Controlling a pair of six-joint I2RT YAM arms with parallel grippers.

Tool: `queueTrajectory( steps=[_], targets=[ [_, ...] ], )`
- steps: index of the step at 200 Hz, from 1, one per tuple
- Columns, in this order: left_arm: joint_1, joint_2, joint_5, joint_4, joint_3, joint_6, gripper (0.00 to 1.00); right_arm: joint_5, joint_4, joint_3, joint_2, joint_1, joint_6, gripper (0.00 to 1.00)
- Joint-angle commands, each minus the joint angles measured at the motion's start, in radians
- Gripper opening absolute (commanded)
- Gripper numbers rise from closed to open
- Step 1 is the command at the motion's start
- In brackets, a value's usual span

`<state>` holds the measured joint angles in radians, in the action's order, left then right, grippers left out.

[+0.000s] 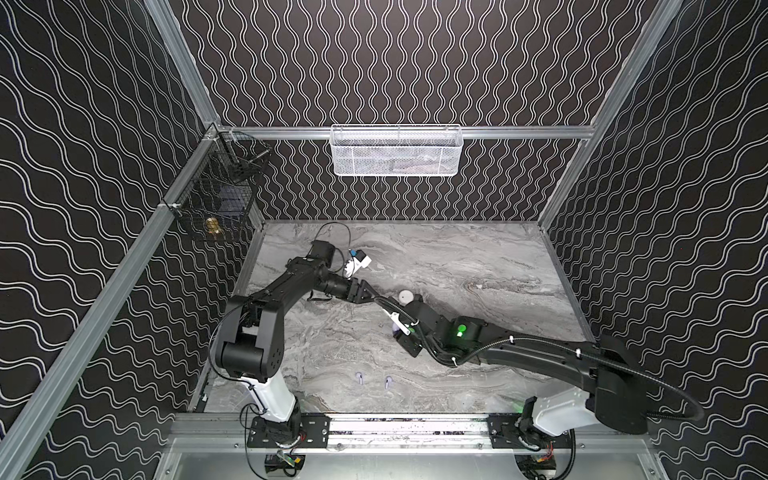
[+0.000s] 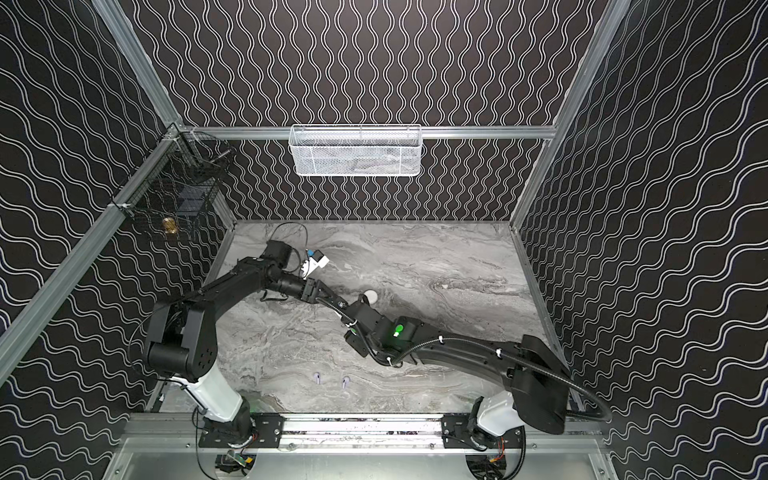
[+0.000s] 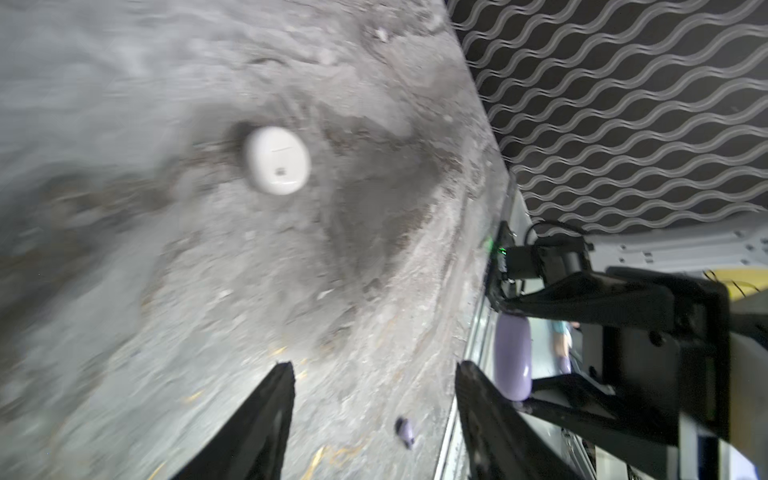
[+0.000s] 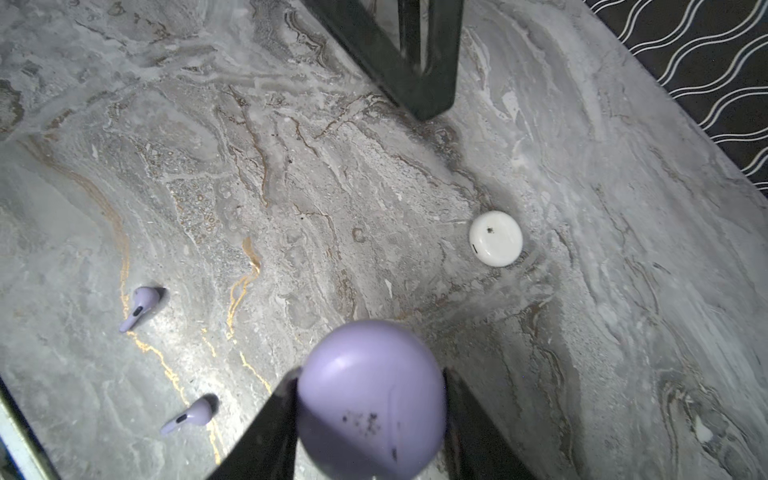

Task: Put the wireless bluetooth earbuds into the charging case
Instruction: 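Lift the lilac case with the right gripper while the left arm reaches toward it, then close the left gripper on the lilac case held by the right gripper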

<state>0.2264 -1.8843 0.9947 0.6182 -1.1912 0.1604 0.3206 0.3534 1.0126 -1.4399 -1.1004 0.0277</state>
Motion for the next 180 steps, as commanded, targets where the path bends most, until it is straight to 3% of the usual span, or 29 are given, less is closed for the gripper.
queueTrajectory(
  steps=[1,53,180],
  targets=[
    [0.042,-0.002,0.084,-0.003,-0.004,0.014,0.63,0.030,0.019,-0.009,0.033,-0.003,-0.045,0.40],
    [0.096,0.019,0.190,0.004,0.026,0.029,0.61,0.032,0.006,-0.055,0.053,-0.003,-0.060,0.40],
    [0.197,-0.021,0.227,0.129,0.013,0.162,0.59,0.046,-0.062,-0.095,0.106,0.011,-0.063,0.40]
  ],
)
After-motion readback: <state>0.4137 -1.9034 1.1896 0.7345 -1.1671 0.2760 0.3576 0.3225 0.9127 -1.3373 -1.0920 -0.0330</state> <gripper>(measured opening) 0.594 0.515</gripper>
